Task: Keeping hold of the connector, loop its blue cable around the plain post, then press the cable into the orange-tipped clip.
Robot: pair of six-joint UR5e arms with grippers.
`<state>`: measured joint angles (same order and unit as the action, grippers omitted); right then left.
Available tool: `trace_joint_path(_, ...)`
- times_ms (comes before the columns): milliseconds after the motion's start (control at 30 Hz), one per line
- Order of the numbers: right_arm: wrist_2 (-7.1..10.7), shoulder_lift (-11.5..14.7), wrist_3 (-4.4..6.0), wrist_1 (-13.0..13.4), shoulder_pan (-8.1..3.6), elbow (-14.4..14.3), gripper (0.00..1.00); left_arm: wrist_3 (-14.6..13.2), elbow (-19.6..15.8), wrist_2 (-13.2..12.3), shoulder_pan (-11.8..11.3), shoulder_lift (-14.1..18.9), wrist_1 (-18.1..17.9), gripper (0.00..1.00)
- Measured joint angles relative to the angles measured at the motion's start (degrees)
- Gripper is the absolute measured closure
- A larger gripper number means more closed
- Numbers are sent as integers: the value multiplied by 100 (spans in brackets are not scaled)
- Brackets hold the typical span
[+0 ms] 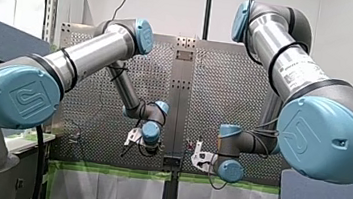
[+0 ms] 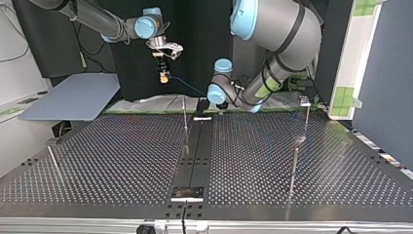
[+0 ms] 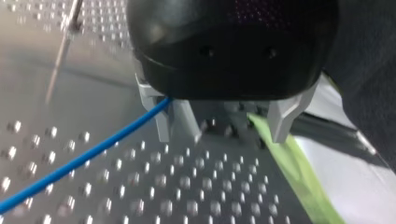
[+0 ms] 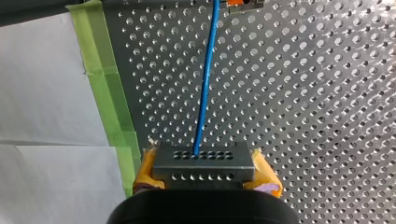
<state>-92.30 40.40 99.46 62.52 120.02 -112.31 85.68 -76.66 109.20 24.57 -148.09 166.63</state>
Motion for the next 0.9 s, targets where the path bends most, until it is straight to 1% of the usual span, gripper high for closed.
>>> trace_joint_path(167, -2, 0, -39, -43, 1, 1, 100, 212, 14, -286, 88, -30, 4, 0)
trace_joint_path(367, -21, 0, -129, -91, 12, 1, 100, 446, 154, -598, 186, -248, 159, 0)
trace_joint_path(467, -36, 0, -153, -99, 14, 1, 100, 598, 167, -764, 230, -294, 90, 0)
trace_joint_path(667, -44, 0, -165, -77, 16, 1, 100, 947, 164, -1118, 283, -308, -116, 0)
trace_joint_path(900, -89, 0, -186, -75, 16, 2, 100, 1408, 140, -1580, 276, -307, -161, 0)
